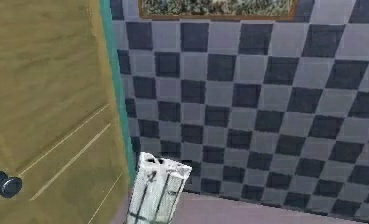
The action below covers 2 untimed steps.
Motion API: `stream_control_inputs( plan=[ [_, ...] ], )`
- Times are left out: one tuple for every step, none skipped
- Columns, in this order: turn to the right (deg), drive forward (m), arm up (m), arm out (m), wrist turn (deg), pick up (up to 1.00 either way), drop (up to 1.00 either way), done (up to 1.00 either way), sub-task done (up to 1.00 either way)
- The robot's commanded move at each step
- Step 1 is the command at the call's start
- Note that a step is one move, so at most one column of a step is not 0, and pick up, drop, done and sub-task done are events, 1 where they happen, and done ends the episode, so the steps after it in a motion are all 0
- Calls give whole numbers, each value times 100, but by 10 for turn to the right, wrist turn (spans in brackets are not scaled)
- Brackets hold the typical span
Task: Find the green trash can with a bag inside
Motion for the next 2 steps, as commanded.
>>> stream_control_inputs(
  plan=[
    [-120,0,0,0,0,0,0,0,0],
    [0,0,0,0,0,0,0,100,0]
  ],
)
